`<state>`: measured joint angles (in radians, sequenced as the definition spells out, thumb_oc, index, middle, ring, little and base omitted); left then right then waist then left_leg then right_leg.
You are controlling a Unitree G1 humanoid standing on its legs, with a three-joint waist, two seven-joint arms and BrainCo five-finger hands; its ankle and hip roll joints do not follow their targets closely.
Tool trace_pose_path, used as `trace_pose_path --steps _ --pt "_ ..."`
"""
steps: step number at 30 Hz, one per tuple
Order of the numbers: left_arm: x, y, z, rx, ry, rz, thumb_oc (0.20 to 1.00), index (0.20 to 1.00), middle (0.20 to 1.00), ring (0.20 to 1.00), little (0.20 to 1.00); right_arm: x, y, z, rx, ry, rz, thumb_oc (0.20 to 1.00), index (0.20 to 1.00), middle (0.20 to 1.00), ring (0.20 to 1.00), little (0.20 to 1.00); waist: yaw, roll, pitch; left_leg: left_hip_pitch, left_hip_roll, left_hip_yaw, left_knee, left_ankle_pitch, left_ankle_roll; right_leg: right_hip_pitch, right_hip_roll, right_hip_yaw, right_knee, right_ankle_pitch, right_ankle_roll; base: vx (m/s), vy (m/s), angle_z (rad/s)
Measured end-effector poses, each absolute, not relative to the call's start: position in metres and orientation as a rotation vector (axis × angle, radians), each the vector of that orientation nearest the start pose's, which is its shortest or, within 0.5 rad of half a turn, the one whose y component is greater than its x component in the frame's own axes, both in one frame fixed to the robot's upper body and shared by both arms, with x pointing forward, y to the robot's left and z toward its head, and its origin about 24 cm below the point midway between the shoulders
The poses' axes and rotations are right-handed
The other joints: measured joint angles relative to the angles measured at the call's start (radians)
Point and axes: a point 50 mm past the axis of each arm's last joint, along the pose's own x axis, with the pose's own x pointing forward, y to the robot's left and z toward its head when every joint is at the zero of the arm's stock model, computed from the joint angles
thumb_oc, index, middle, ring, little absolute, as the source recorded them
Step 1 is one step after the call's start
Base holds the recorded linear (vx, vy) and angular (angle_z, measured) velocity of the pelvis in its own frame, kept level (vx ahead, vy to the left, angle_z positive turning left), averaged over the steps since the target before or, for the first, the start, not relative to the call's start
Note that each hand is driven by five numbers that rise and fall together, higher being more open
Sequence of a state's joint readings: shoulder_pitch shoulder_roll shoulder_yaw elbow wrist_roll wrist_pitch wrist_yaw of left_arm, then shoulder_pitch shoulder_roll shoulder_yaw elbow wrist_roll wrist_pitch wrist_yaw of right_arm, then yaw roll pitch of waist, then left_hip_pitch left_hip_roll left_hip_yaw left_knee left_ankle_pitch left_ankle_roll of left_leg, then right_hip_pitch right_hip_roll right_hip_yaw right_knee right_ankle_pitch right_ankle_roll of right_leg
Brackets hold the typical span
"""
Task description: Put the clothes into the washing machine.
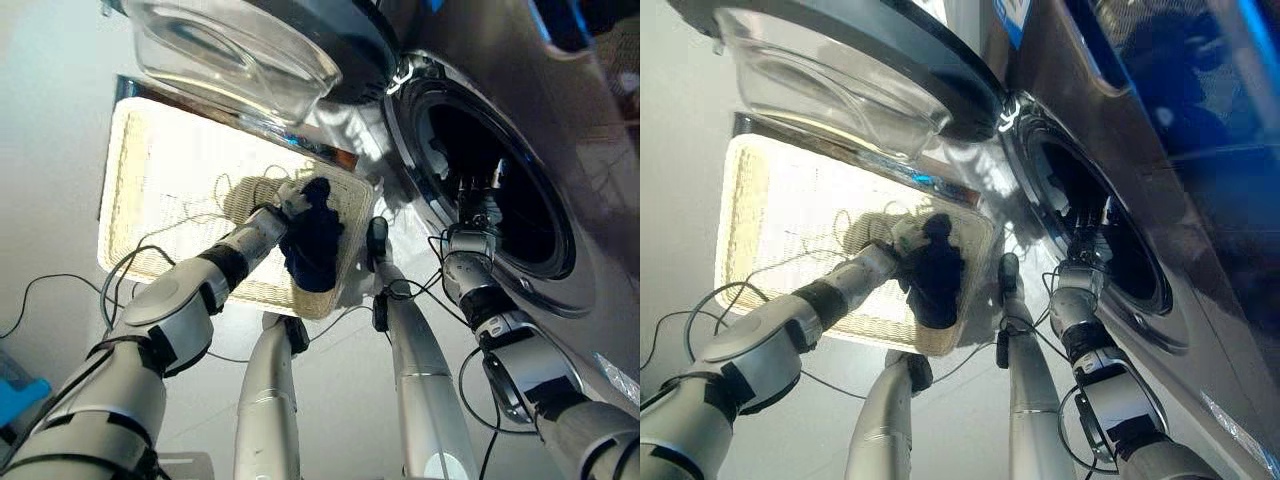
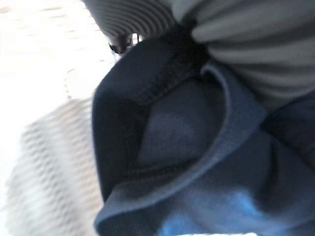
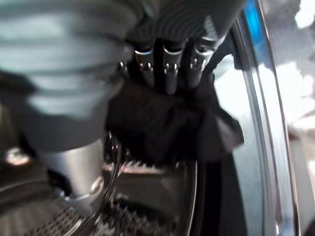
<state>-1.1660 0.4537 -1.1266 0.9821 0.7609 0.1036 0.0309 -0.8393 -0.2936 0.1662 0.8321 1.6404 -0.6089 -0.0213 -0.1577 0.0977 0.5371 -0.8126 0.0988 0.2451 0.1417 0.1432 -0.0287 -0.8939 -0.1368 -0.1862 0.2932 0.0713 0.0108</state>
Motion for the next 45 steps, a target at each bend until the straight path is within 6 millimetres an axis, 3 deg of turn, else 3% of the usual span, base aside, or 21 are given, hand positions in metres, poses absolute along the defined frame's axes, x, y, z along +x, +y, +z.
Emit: trace_pose_path --steps 2,7,8,10,16,20,23,27,31,38,45 --pt "0.411 0.135 0.141 1.920 -0.150 -0.218 0.200 0.200 0.200 0.200 0.200 0.383 -0.212 0.138 1.211 -0.429 -0.330 1.000 1.000 1.000 1.000 1.000 0.013 0.000 0.000 0.005 -0.002 -0.004 0.006 0.001 0.001 0.006 -0.002 -0.003 0.010 0.000 0.000 -0.02 0.006 0.05" --pt "0.409 0.154 0.136 1.704 -0.146 -0.121 0.200 0.200 0.200 0.200 0.200 0.382 -0.210 0.138 1.173 -0.414 -0.338 1.000 1.000 1.000 1.000 1.000 0.014 0.000 0.000 0.016 -0.008 -0.006 0.014 0.002 0.003 0.018 -0.007 -0.003 0.022 -0.004 0.005 -0.01 0.004 0.02" --pt "0.406 0.164 0.133 1.547 -0.159 -0.061 0.200 0.200 0.200 0.200 0.200 0.378 -0.206 0.140 1.113 -0.414 -0.316 1.000 1.000 1.000 1.000 1.000 0.013 -0.001 0.000 0.022 -0.007 -0.006 0.022 0.004 0.006 0.025 -0.008 -0.004 0.024 -0.001 0.001 0.00 0.000 0.00" --pt "0.403 0.169 0.129 1.509 -0.166 -0.043 0.200 0.200 0.200 0.200 0.200 0.375 -0.202 0.140 1.039 -0.410 -0.300 1.000 1.000 1.000 1.000 1.000 0.013 -0.002 0.001 0.035 -0.007 -0.006 0.023 0.004 0.006 0.038 -0.007 -0.004 0.024 0.000 0.000 -0.01 0.015 0.00" --pt "0.390 0.182 0.119 1.318 -0.277 0.027 0.200 0.200 0.200 0.200 0.200 0.366 -0.192 0.125 0.634 -0.331 -0.220 1.000 1.000 1.000 1.000 1.000 0.022 -0.006 0.001 0.095 -0.004 -0.004 0.022 -0.002 0.000 0.095 -0.008 -0.003 0.024 -0.009 0.009 0.00 0.000 0.00" --pt "0.380 0.183 0.118 1.278 -0.380 0.027 0.200 0.200 0.200 0.200 0.200 0.361 -0.190 0.110 0.245 -0.248 -0.026 1.000 1.000 1.000 1.000 1.000 0.039 -0.011 0.002 0.109 0.000 -0.004 0.023 -0.001 0.001 0.110 -0.007 -0.004 0.024 -0.009 0.010 0.00 -0.009 0.00" --pt "0.375 0.182 0.120 1.257 -0.449 -0.009 0.200 0.200 0.200 0.200 0.200 0.360 -0.186 0.093 -0.159 -0.125 0.185 1.000 1.000 1.000 1.000 1.000 0.057 -0.013 0.003 0.124 0.004 -0.010 0.023 -0.001 0.001 0.131 -0.008 -0.013 0.023 -0.009 0.010 0.00 -0.069 0.04" --pt "0.371 0.179 0.131 1.225 -0.561 -0.032 0.200 0.200 0.200 0.200 0.200 0.362 -0.200 0.091 -0.507 -0.045 0.264 1.000 1.000 1.000 1.000 1.000 0.074 -0.018 0.002 0.134 0.004 -0.030 0.028 0.000 0.001 0.155 -0.008 -0.030 0.023 -0.011 0.010 -0.01 -0.071 0.09" --pt "0.368 0.172 0.144 1.194 -0.660 -0.039 0.200 0.200 0.200 0.200 0.200 0.372 -0.194 0.113 -0.585 -0.104 0.265 1.000 1.000 1.000 1.000 1.000 0.092 -0.032 0.003 0.138 0.003 -0.032 0.028 0.000 0.002 0.159 -0.010 -0.032 0.025 -0.012 0.010 0.00 -0.047 0.03" --pt "0.363 0.153 0.169 1.192 -0.811 -0.098 0.200 0.200 0.200 0.200 0.200 0.384 -0.159 0.152 -0.629 -0.236 0.299 1.000 1.000 1.000 1.000 1.000 0.098 -0.033 0.004 0.138 -0.010 -0.054 0.033 0.003 0.006 0.162 -0.026 -0.047 0.052 -0.026 0.004 0.00 -0.036 0.09" --pt "0.364 0.144 0.180 1.243 -0.870 -0.133 0.200 0.200 0.200 0.200 0.200 0.385 -0.147 0.153 -0.584 -0.214 0.337 1.000 1.000 1.000 1.000 1.000 0.119 -0.033 0.004 0.138 -0.011 -0.061 0.044 0.002 0.005 0.165 -0.029 -0.047 0.064 -0.034 0.004 0.01 -0.008 0.02"
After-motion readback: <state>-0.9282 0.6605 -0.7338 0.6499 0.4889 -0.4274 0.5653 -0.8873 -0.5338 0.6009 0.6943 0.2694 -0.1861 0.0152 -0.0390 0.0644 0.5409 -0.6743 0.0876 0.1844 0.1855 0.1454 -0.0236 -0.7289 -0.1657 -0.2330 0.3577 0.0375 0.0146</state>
